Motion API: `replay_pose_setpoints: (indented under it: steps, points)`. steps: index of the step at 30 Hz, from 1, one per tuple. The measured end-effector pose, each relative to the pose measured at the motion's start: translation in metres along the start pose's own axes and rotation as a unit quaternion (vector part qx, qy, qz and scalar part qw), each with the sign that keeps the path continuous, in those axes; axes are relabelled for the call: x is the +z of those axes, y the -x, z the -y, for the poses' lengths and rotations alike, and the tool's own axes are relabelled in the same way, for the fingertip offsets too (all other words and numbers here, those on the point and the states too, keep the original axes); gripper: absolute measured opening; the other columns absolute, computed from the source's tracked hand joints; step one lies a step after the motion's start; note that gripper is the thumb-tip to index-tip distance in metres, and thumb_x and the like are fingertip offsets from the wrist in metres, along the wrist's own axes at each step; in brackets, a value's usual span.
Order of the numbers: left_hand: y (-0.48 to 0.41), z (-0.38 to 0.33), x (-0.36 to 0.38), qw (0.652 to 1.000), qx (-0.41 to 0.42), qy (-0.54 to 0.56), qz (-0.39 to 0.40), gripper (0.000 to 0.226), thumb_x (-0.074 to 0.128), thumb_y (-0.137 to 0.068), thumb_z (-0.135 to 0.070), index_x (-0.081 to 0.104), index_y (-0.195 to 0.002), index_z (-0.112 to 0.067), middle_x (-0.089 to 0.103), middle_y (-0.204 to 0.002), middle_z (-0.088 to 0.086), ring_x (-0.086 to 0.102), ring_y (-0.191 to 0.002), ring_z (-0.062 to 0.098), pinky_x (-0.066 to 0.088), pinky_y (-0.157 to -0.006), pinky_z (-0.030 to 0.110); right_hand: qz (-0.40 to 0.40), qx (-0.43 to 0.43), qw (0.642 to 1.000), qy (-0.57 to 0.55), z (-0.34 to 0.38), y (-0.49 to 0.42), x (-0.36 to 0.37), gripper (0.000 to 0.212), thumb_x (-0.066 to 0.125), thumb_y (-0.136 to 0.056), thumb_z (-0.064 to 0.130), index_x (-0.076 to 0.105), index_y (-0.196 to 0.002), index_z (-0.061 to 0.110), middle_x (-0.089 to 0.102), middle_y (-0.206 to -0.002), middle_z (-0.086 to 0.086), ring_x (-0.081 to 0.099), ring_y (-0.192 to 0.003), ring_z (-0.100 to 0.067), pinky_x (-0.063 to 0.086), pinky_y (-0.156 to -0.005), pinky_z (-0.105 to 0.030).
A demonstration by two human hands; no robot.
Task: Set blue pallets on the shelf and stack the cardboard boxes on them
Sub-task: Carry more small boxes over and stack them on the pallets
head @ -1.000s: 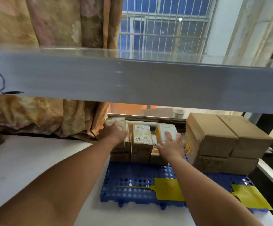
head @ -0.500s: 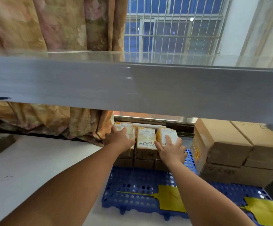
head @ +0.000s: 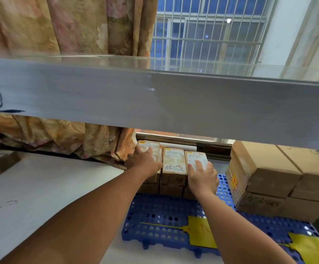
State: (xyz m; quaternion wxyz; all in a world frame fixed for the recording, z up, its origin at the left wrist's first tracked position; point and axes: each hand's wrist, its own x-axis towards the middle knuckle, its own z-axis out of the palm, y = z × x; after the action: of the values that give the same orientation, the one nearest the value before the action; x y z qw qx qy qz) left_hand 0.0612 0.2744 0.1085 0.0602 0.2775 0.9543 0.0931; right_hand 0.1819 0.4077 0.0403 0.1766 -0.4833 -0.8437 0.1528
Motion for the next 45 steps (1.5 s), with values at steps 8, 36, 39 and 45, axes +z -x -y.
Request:
replay_pose_setpoints:
  steps: [8, 36, 39, 45]
  points:
    - [-0.008, -0.002, -0.007, 0.998, -0.002, 0.068, 0.006, 0.078, 0.050, -0.087, -0.057, 0.013, -0.151, -0.031, 0.009, -0.156, 0.009, 0.027, -0.136, 0.040, 0.035, -0.105, 0.050, -0.004, 0.004, 1.000, 0.009, 0.005, 0.001, -0.001, 0.051, 0.026, -0.099, 0.050, 0.034, -0.144, 0.027, 0.026, -0.153, -0.013, 0.026, -0.138, -0.032, 0.026, -0.111, -0.049]
    - [-0.028, -0.019, -0.009, 0.991, 0.013, 0.115, -0.066, 0.071, 0.055, -0.086, -0.057, 0.031, -0.144, -0.024, 0.018, -0.152, 0.013, 0.040, -0.126, 0.036, 0.041, -0.099, 0.045, 0.042, -0.161, 0.976, 0.143, -0.002, 0.013, -0.015, 0.061, 0.023, -0.096, 0.061, 0.018, -0.150, 0.032, 0.011, -0.157, -0.008, 0.001, -0.145, -0.030, 0.009, -0.116, -0.047]
    - [-0.029, -0.018, -0.003, 0.996, 0.016, 0.088, -0.017, 0.069, 0.046, -0.090, -0.058, 0.026, -0.147, -0.025, 0.014, -0.152, 0.013, 0.035, -0.129, 0.036, 0.038, -0.100, 0.046, 0.035, -0.159, 0.977, 0.139, -0.007, 0.015, -0.014, 0.059, 0.024, -0.096, 0.060, 0.021, -0.148, 0.032, 0.015, -0.156, -0.008, 0.005, -0.144, -0.029, 0.011, -0.116, -0.047]
    - [-0.027, -0.015, -0.005, 0.993, 0.014, 0.117, -0.015, 0.063, 0.024, -0.097, -0.059, 0.024, -0.151, -0.027, 0.013, -0.153, 0.014, 0.029, -0.134, 0.037, 0.034, -0.105, 0.050, 0.004, -0.154, 0.981, 0.115, -0.013, 0.018, -0.016, 0.057, 0.026, -0.097, 0.058, 0.023, -0.148, 0.031, 0.020, -0.154, -0.007, 0.009, -0.143, -0.026, 0.014, -0.115, -0.043]
